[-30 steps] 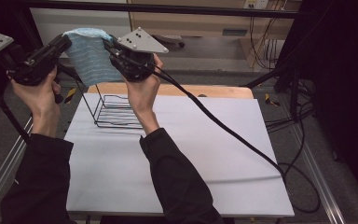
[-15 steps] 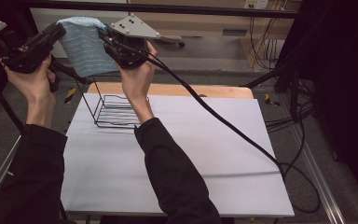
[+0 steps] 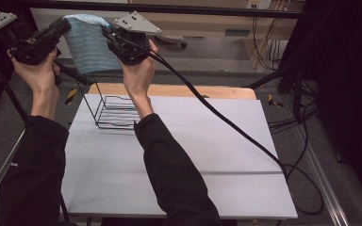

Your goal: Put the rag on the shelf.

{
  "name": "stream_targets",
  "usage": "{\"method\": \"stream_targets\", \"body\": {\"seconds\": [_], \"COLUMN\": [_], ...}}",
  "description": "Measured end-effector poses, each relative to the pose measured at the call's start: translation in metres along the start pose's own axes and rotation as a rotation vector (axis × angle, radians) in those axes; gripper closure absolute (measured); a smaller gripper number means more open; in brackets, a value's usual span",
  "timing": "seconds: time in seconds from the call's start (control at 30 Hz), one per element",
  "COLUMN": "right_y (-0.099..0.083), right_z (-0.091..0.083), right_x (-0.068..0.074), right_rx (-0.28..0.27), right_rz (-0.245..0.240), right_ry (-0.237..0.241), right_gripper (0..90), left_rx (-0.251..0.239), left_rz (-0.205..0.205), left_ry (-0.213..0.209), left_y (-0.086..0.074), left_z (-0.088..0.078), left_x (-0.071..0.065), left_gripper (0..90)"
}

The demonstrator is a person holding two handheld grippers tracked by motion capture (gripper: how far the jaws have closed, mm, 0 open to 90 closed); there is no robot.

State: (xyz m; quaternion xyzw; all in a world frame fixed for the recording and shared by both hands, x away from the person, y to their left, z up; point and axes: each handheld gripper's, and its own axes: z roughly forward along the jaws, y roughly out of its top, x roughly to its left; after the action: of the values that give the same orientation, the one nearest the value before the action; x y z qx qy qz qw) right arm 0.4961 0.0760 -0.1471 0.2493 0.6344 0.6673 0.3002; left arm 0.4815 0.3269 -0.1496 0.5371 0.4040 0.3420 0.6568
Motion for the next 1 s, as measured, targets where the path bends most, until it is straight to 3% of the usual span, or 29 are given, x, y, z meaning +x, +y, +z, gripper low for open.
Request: {"method": "stream_targets", "body": {"seconds": [0.27,0.7,1.0], "right_y": [-0.013,-0.017,-0.03], "right_z": [0.006,0.011,0.008], "right_x": [-0.005,-0.009,-0.022], "right_rx": [0.042,0.071,0.085], "right_rz": [0.008,-0.007,0.038], "right_ry": [-0.028,-0.053,-0.055], "right_gripper": [81.9,81.9,81.9], "left_rx": [0.047,0.057,0.085], "left_rz": [0.003,-0.01,0.037], "left_ry": [0.007,-0.007,-0.02], "left_y": [-0.012,-0.019,-0.024], "left_z": [0.016,0.03,0.032], "left_x": [0.005,0.01,0.007], "left_gripper": [81.2,81.2,81.2]}}
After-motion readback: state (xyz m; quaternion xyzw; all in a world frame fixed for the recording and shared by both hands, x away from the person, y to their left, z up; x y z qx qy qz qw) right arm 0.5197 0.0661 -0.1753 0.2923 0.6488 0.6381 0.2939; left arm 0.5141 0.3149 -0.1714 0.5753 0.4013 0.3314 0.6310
